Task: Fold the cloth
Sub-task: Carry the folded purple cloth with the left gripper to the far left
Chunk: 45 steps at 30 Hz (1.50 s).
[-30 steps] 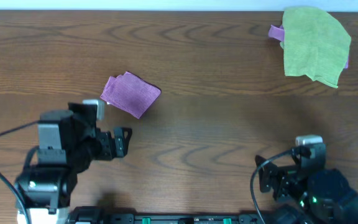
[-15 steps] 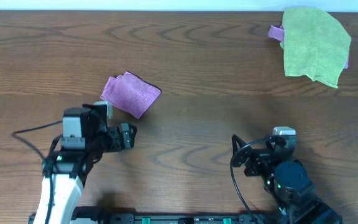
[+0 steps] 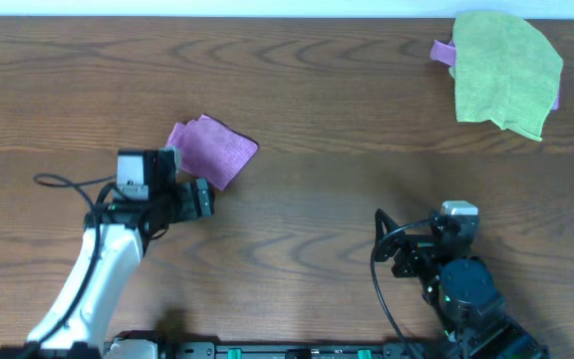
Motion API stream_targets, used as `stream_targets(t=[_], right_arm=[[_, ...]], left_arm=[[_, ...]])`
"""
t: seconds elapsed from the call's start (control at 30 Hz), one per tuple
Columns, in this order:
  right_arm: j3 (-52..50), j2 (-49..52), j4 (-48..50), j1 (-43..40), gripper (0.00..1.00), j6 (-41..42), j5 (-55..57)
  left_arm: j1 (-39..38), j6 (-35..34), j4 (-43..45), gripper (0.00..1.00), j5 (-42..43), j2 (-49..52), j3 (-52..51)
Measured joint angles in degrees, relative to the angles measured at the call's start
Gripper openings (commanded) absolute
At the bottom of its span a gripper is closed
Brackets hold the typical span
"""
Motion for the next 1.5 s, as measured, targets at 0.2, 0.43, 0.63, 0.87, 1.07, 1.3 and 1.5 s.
stream_targets(t=[0.2,0.43,0.63,0.87,1.07,1.3,1.5], right_arm=[[0.0,0.0,-0.9,0.0,0.99,0.0,-1.1],[0.0,0.0,-2.4,0.0,0.99,0.0,-2.2],[0.0,0.0,-2.5,0.0,0.99,0.0,-2.5],[0.0,0.0,-4.2,0.0,0.99,0.0,-2.7],[0.0,0.0,-5.0,0.0,0.99,0.0,-3.8],[0.0,0.0,-5.0,0.0,0.99,0.0,-4.0],[0.0,0.0,-5.8,0.0,0.99,0.0,-4.0]], left_arm=[[0.0,0.0,1.4,0.95,-0.7,9.3,5.5],[3.2,0.0,7.4,0.95,0.6,11.3,7.1],[7.9,0.0,10.2,0.95,4.9,15.2,7.1],[8.0,0.0,14.3,0.95,7.0,19.4,7.1],[8.0,0.0,16.9,0.95,8.1,21.9,7.1],[8.1,-0.3,21.1,0.95,9.6,24.4,7.4],[8.4,-1.8,26.4,0.95,12.2,27.0,8.2]])
